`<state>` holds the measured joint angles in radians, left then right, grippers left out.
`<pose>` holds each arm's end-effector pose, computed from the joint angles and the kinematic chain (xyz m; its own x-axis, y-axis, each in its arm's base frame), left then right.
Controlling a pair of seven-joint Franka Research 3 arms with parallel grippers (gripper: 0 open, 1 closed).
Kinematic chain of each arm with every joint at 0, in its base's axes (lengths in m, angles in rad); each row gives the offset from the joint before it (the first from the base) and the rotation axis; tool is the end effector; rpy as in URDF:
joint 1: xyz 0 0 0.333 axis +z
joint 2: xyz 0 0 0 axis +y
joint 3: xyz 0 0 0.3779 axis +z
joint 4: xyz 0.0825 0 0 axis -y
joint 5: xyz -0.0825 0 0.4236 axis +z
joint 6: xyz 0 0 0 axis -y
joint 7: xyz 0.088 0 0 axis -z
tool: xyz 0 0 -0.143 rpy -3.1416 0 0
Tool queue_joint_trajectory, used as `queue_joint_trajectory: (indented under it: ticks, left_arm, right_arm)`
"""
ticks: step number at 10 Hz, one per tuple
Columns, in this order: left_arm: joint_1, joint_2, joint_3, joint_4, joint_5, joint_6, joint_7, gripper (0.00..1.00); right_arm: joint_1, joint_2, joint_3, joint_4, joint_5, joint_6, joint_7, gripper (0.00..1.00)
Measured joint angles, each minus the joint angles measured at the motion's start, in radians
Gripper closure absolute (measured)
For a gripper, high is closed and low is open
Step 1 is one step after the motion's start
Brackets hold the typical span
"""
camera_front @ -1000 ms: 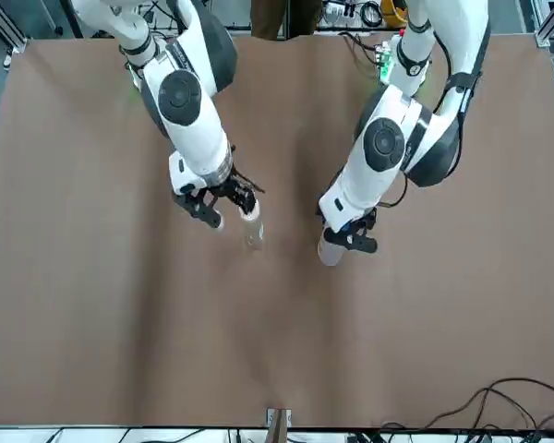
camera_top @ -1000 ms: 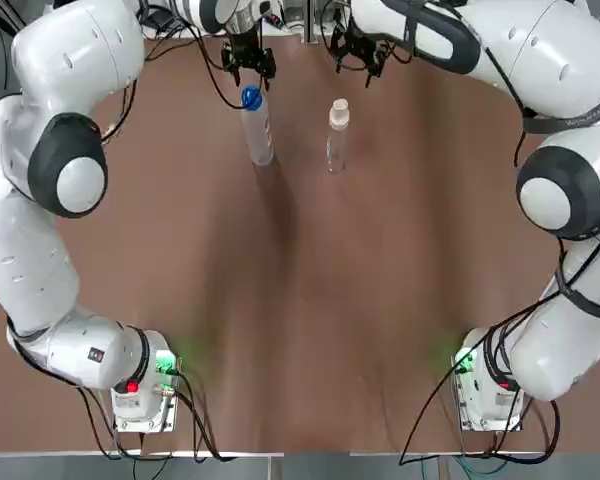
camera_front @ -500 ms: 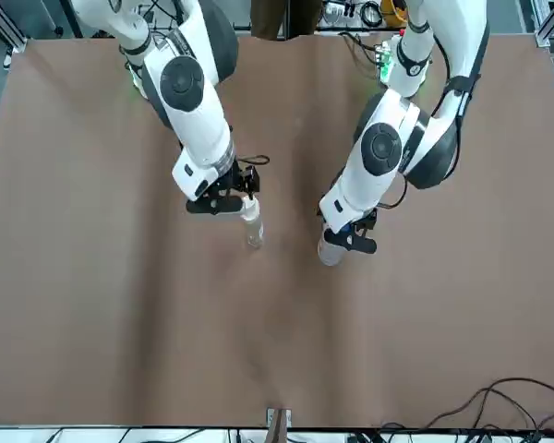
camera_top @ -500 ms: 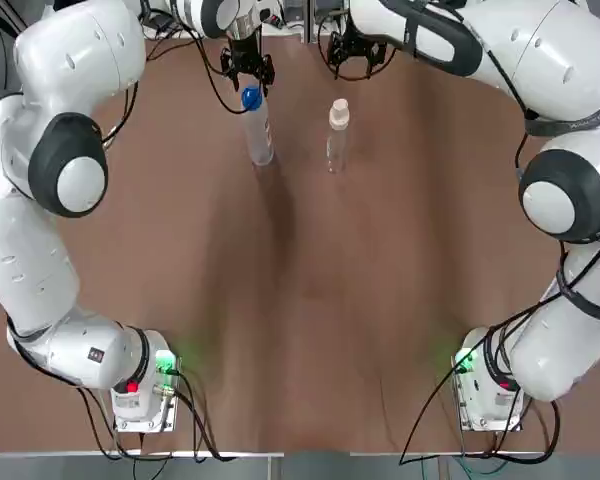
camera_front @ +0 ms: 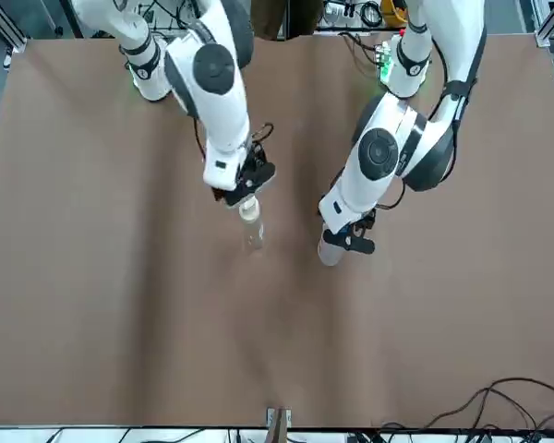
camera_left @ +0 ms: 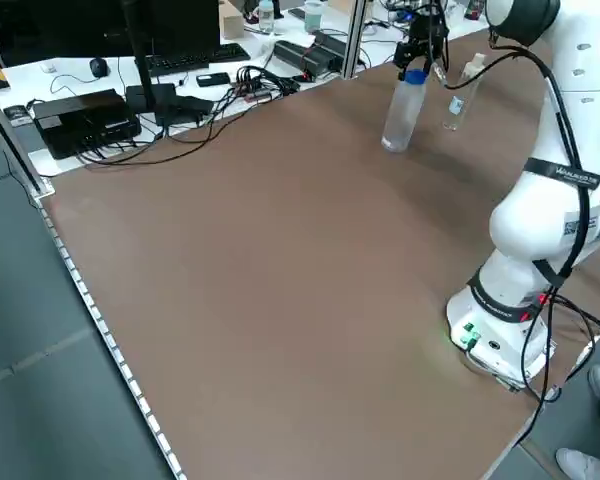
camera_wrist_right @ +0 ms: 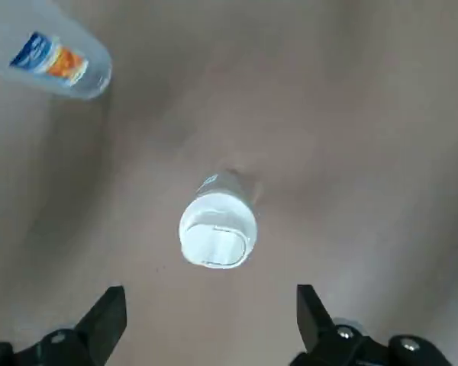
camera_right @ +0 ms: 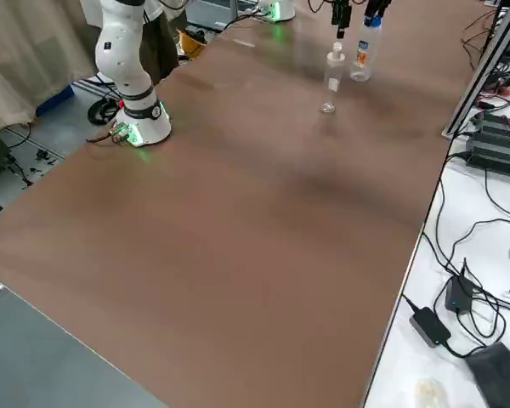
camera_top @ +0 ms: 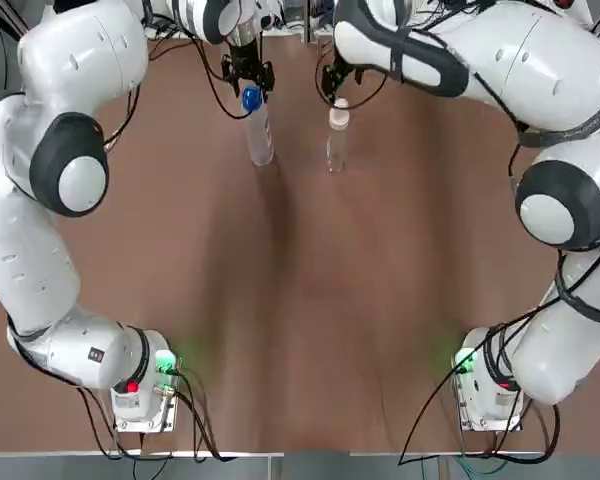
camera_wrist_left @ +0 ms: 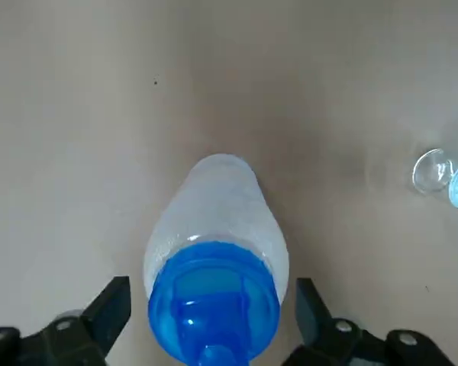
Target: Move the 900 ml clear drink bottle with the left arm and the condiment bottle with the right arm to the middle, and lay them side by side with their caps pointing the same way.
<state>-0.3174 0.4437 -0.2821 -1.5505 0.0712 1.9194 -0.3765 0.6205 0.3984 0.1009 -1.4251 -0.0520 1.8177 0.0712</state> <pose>0.6243 -0.3845 0.4011 0.9716 -0.2253 -0.0728 -0.2236 -0.9742 0.0297 0.5675 0.4756 0.4809 0.7929 0.6093 -0.0030 0.6093 -0.7928 0.0115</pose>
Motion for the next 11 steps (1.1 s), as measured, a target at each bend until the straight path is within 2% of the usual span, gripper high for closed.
queue_joint_trajectory:
  ticks: [1, 2, 3, 7, 9, 11]
  left_arm:
    - [-0.001, 0.004, 0.0, -0.001, 0.0, 0.0, 0.0, 0.13]
    - [0.0, 0.001, 0.0, 0.006, 0.0, 0.001, 0.0, 0.27]
    - [0.0, -0.001, 0.0, 0.006, 0.0, 0.001, -0.001, 0.32]
    - [0.006, -0.001, 0.001, 0.009, 0.0, 0.001, -0.11, 0.32]
    - [0.015, -0.001, 0.009, 0.028, 0.0, -0.005, -0.278, 0.32]
    - [0.022, -0.001, 0.017, 0.05, 0.0, -0.011, -0.54, 0.32]
  right_arm:
    - [0.001, 0.0, -0.001, -0.01, -0.002, 0.0, -0.084, 0.01]
    - [0.0, 0.0, -0.002, -0.017, -0.004, 0.0, -0.174, 0.01]
    - [0.0, 0.0, -0.003, -0.02, -0.005, 0.0, -0.273, 0.01]
    - [0.002, 0.0, -0.002, -0.022, -0.026, 0.005, -0.611, 0.01]
    - [0.02, 0.0, 0.001, -0.025, -0.048, 0.01, -0.717, 0.01]
    - [0.021, 0.005, -0.002, -0.03, -0.048, 0.011, -0.847, 0.01]
